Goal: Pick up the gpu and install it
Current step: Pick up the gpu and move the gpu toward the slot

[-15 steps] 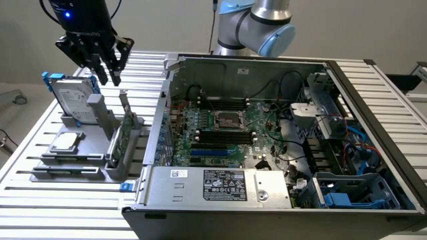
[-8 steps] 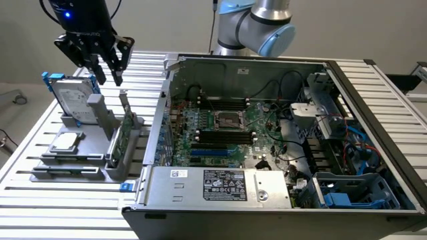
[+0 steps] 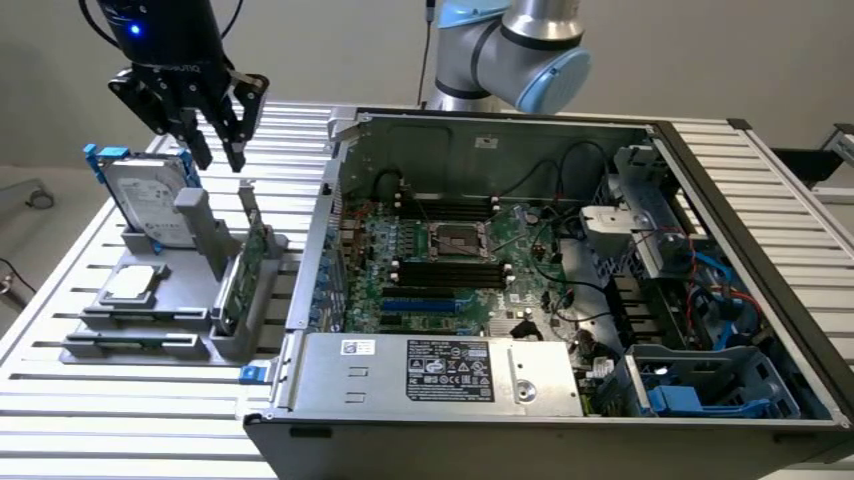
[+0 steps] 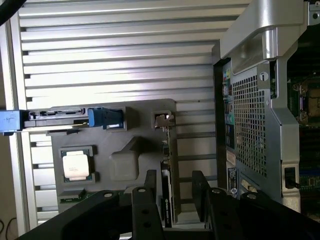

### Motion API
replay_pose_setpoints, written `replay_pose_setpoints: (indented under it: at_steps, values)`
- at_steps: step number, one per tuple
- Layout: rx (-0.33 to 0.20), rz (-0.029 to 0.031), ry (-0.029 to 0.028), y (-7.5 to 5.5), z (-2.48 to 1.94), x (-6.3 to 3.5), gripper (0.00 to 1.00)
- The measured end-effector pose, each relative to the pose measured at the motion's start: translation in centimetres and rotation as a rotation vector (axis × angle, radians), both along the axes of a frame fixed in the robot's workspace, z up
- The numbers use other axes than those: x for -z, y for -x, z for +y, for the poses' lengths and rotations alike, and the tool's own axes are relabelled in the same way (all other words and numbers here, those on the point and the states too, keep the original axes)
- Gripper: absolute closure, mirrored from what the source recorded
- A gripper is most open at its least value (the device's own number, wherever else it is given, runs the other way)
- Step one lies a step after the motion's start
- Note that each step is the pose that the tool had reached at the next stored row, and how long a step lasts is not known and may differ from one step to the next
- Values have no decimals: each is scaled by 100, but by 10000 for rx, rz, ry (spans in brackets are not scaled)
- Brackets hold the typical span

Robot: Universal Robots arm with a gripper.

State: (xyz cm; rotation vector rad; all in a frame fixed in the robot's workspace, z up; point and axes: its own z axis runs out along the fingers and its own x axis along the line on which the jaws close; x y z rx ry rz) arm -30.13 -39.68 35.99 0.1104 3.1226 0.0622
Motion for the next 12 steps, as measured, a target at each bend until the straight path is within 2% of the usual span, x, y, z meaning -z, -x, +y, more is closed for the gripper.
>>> replay_pose_setpoints:
  at_steps: [3,4,12]
  values:
    - [1,2,1,2,-4,0,58]
    - [1,2,1,9,-19,6,58]
    - [0,76,-1,21,-284,149,58]
